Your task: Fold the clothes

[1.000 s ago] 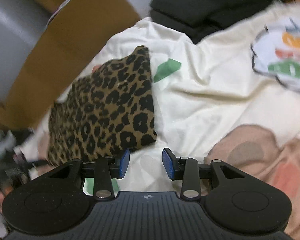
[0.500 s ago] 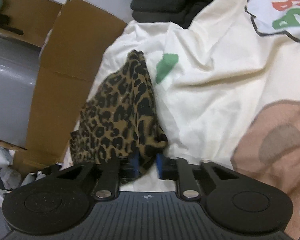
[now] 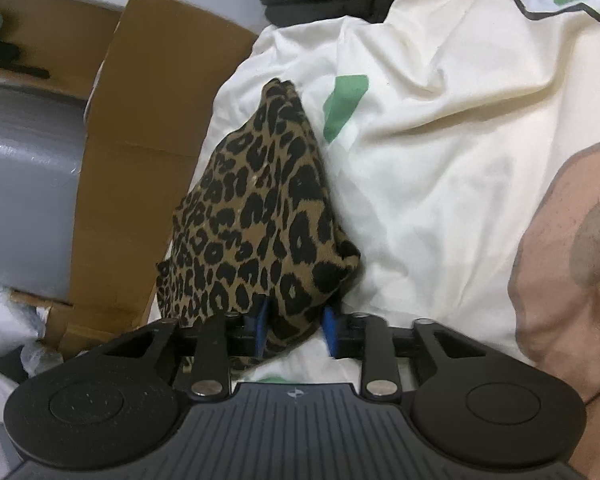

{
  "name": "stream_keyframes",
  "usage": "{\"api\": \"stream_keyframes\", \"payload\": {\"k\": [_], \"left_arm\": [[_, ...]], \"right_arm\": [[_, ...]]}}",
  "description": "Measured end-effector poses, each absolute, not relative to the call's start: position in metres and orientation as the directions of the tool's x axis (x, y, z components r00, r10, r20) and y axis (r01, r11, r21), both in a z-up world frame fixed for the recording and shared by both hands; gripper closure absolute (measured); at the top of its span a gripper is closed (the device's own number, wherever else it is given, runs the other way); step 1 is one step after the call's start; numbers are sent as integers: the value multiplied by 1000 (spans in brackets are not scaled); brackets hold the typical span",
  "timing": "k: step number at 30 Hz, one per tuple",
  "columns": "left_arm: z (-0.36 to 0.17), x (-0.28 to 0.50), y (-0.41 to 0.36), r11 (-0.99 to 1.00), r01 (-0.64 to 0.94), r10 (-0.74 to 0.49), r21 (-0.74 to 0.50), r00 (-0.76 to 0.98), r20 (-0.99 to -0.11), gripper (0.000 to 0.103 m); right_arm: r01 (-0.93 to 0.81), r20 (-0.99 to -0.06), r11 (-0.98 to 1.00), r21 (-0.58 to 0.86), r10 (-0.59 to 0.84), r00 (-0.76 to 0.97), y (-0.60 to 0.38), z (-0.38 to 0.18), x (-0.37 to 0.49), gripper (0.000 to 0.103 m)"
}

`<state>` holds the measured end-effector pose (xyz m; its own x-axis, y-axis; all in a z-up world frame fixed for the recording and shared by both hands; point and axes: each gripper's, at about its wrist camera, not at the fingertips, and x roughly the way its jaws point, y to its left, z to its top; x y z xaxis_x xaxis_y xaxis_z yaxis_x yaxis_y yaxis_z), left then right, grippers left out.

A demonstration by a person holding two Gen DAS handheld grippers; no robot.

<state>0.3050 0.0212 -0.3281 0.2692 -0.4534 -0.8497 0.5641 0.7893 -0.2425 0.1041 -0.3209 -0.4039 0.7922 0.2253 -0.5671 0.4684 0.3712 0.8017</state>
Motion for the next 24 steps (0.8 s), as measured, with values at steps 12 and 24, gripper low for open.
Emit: {"api": "stream_keyframes", "payload": {"k": [12,24], "left_arm": [[-310,315,30,807,512,-460,-294,233,-857,97],[-288,307,42,809,512,-446,-290,211,-870,97]], "right_arm": [[446,-556,403,799,213,804,-316,-386,102,98],[437,-568,425,792,251,784,-301,-367,88,98]]}}
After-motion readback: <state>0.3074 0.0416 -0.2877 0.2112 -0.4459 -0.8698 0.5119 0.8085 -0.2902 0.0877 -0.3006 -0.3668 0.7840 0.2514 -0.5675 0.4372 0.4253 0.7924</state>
